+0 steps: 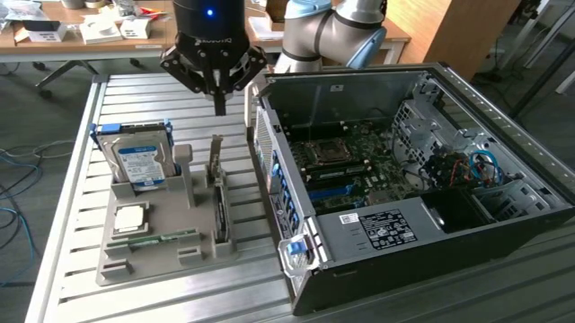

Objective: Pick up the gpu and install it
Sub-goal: 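Reach for the gpu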

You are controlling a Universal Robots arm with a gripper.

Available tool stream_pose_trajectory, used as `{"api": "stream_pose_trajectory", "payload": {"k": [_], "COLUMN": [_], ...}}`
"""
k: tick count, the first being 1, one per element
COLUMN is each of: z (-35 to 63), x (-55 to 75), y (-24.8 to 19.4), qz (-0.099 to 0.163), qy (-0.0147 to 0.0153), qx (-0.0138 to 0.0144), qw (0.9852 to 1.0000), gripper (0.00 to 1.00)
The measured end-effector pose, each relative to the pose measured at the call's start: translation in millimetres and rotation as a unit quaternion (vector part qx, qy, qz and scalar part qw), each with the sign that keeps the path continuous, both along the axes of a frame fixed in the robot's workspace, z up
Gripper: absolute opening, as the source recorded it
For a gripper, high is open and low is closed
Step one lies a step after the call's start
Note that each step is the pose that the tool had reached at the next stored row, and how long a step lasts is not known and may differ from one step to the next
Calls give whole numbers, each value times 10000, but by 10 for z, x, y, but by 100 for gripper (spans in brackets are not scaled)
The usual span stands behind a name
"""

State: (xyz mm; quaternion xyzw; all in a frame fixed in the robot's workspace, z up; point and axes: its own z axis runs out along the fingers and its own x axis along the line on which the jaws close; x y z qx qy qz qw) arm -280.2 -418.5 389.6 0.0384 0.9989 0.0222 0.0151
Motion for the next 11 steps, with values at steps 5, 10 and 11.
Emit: {"api": "stream_pose_trajectory", "payload": {"k": [5,10,11], "z": [0,-1,-1], "x": [-29,-66,-75], "y": [-128,-239,-257], "qz": [0,0,0], "qy": [0,0,0], "qx": [0,0,0], "qw": [10000,10000,10000], "gripper": [11,11,11]}}
